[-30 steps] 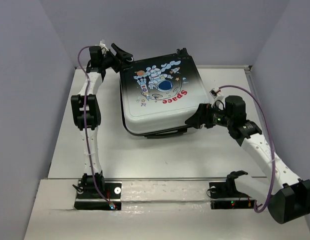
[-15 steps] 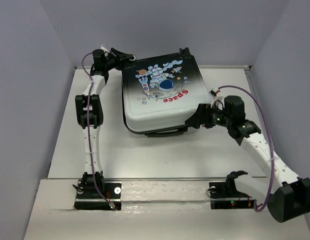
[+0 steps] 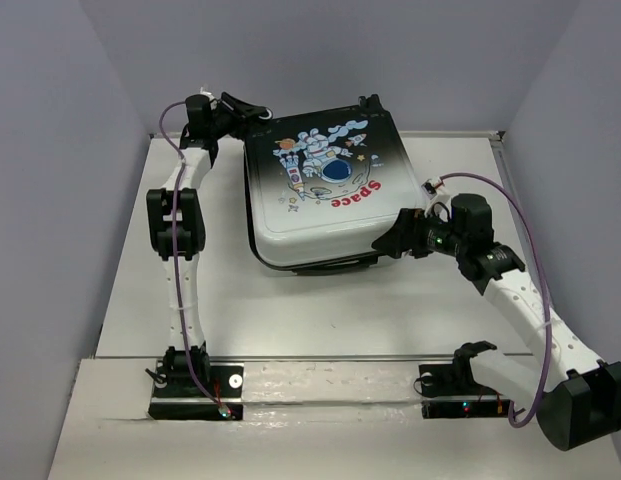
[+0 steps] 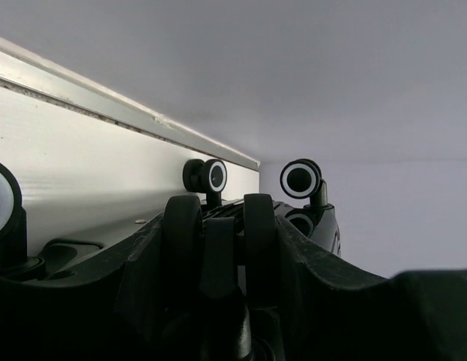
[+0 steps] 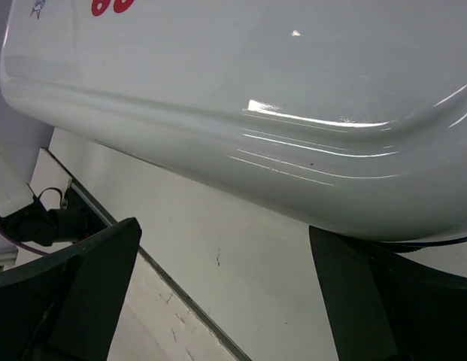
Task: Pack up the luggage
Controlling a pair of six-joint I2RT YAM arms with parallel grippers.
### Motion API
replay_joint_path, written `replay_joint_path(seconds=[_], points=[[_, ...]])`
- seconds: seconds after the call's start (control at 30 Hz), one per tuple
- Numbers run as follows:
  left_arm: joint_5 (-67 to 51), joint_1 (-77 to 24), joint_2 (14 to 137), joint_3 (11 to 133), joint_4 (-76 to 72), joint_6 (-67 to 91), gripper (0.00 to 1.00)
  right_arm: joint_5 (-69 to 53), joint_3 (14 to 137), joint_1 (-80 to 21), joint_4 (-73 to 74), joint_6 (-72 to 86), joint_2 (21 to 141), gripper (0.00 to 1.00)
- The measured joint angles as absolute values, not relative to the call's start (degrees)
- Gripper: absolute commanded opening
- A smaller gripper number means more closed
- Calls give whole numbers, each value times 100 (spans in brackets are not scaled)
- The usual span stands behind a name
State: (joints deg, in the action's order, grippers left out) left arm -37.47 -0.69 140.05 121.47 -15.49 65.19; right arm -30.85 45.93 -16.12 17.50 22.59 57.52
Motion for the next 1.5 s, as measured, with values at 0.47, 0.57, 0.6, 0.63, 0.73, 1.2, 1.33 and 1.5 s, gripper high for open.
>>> replay_joint_path(seconds=[0.47, 0.57, 0.6, 0.63, 0.73, 1.2, 1.33, 1.5], points=[[-3448, -163, 13889, 12243, -1076, 6355, 6, -3083, 4593, -1610, 1745, 2279, 5662, 100], [-3212, -196, 13587, 11559, -1409, 6193, 6, -3083, 4593, -1612, 1750, 2283, 5714, 100], [-3096, -193, 13260, 10934, -1658, 6239, 6, -3083, 4593, -1610, 1752, 2287, 5721, 100], [-3057, -183, 13002, 10556, -1721, 6241, 6, -3083, 4593, -1610, 1756, 2290, 5717, 100], [-3120, -152, 12422, 10009, -1645, 6263, 6, -3124, 4593, -1612, 1861, 2290, 5658, 100], [-3573, -134, 11297, 10792, -821, 5898, 6, -3096, 4578, -1594, 1951, 2248, 5474, 100], [-3409, -60, 11284, 10757, -486, 5682, 6, -3089, 4578, -1592, 1732, 2255, 5496, 100], [-2897, 69, 10844, 8895, -1428, 5695, 6, -3063, 4578, -1592, 1754, 2241, 5684, 100]])
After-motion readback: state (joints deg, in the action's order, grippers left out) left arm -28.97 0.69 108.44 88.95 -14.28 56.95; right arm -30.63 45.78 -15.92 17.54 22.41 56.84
